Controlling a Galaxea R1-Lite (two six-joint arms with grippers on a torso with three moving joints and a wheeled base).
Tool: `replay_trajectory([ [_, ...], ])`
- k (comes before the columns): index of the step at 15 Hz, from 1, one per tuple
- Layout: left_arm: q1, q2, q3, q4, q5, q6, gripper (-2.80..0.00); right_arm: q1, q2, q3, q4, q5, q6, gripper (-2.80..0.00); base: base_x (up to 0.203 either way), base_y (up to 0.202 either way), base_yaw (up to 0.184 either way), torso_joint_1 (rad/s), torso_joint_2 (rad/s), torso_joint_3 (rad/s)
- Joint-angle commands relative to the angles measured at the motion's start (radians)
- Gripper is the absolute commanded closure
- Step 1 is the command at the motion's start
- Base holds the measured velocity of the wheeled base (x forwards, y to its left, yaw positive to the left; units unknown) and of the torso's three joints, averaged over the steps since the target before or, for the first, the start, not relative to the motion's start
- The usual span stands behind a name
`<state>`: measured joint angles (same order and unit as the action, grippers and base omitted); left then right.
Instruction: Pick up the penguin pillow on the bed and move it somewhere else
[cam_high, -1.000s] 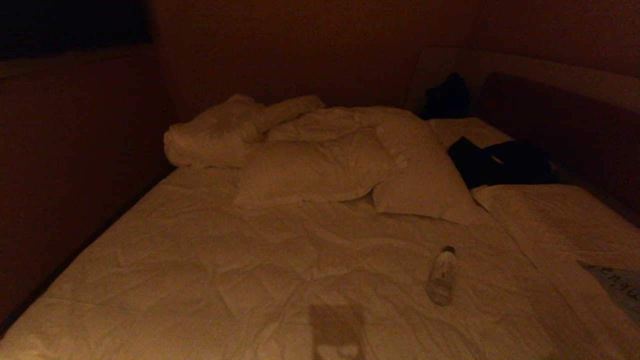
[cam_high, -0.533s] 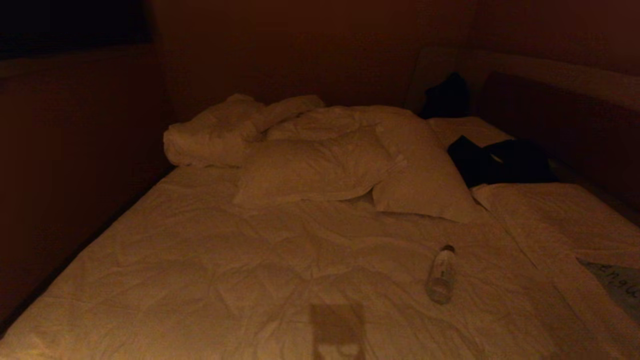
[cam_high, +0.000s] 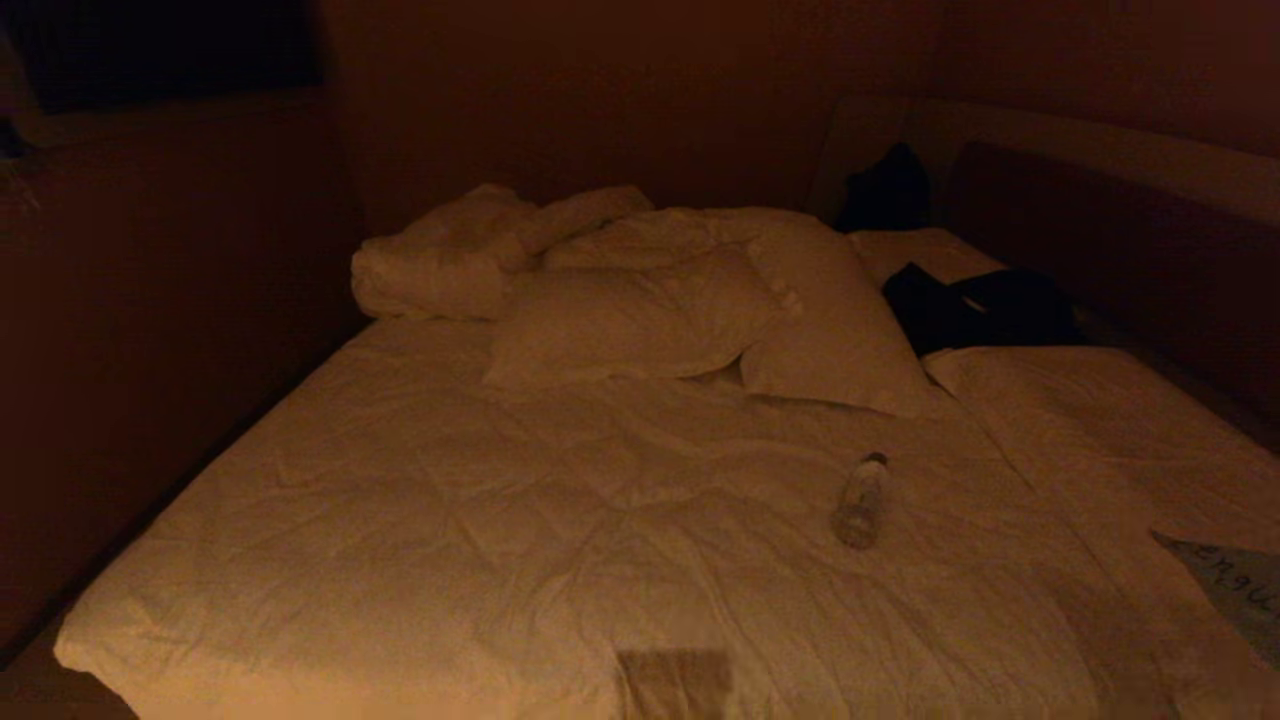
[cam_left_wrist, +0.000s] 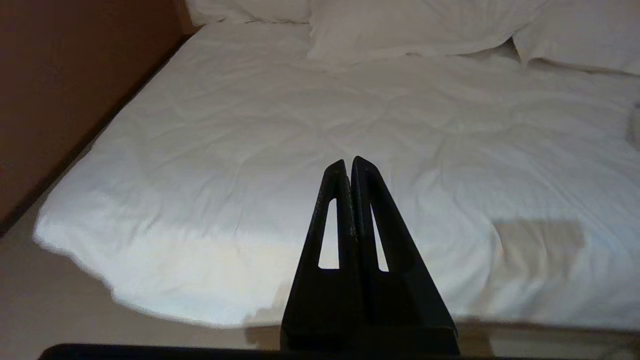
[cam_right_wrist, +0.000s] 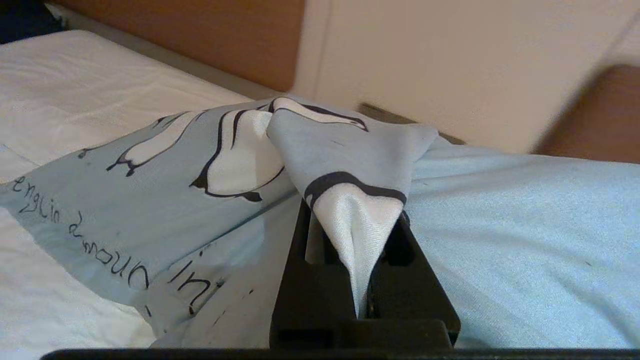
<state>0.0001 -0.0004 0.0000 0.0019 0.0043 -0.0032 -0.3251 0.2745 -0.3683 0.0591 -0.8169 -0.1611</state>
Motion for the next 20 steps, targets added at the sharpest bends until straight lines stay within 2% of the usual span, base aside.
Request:
replay_trajectory([
  [1,0.001,0.000,0.000,0.000,0.000,0.000,0.00,0.000,0.002,0.000,-0.001,-0.004,-0.002,0.00,-0.197,0.000,0.000,0.005,0.00,-0.002],
  [15,0.001,0.000,0.000,0.000,0.000,0.000,0.00,0.000,0.002,-0.004,-0.001,0.007,-0.005,0.00,-0.192,0.000,0.001,0.003,0.00,0.001],
  [16,0.000,-0.001,0.000,0.000,0.000,0.000,0.00,0.001,0.002,-0.012,-0.001,0.019,-0.008,0.00,-0.156,0.000,0.000,-0.007,0.00,0.002],
  [20,0.001,-0.001,0.000,0.000,0.000,0.002,0.00,0.007,0.008,-0.125,0.041,0.188,-0.028,0.00,-0.012,0.000,-0.001,-0.002,0.00,0.003],
])
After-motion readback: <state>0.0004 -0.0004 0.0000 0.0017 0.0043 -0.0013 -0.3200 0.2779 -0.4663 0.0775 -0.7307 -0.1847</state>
